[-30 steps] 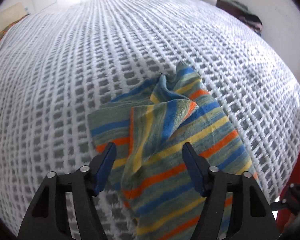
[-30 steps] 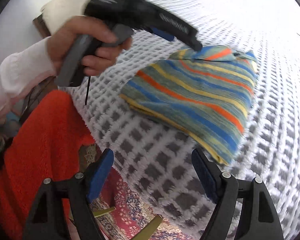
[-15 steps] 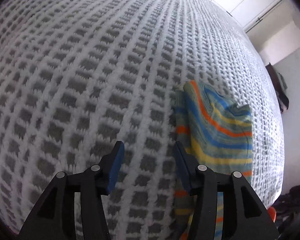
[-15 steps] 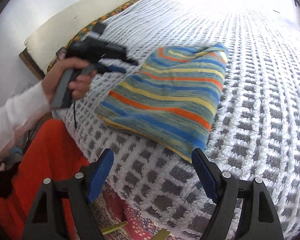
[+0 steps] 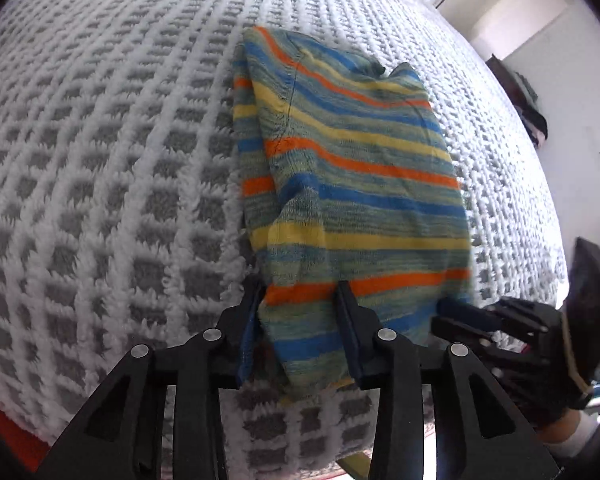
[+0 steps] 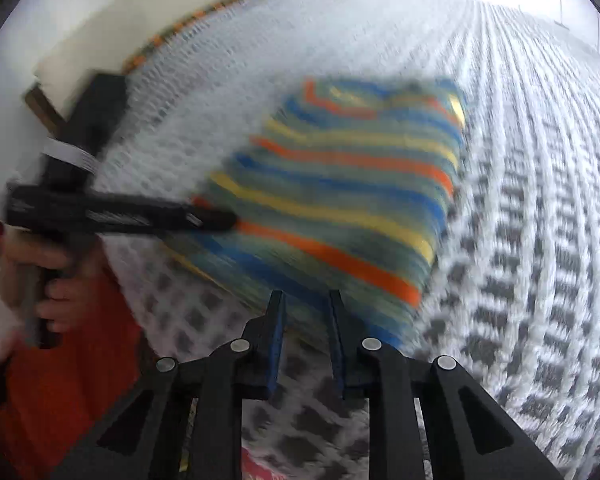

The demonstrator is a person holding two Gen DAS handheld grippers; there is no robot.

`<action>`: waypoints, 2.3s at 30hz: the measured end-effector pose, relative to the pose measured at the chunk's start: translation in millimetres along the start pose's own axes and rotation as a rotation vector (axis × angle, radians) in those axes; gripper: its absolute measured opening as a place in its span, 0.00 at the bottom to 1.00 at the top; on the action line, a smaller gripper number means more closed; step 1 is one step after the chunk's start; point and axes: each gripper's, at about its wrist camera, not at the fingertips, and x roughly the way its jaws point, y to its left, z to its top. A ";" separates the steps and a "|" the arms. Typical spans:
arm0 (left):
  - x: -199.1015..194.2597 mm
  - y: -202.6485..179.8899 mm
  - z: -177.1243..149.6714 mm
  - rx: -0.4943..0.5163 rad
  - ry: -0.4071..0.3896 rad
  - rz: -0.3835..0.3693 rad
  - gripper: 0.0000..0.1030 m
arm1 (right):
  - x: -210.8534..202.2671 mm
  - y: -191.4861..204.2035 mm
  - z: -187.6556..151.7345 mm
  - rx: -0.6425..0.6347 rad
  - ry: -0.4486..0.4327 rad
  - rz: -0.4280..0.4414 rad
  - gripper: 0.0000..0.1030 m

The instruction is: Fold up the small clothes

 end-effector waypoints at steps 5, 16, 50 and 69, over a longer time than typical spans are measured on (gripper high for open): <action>-10.6 6.6 -26.4 -0.048 -0.056 -0.008 0.51 | -15.7 -10.3 -8.6 0.058 -0.047 -0.006 0.09; -57.5 86.8 -63.6 -0.264 -0.290 0.129 0.70 | -73.1 -33.5 -33.0 0.168 -0.244 -0.071 0.55; 41.5 21.1 70.6 -0.075 0.026 -0.075 0.85 | 24.2 -130.2 88.8 0.432 -0.087 0.252 0.62; -136.7 9.5 59.2 -0.124 -0.386 -0.168 0.13 | -55.3 8.8 192.9 0.024 -0.275 0.330 0.20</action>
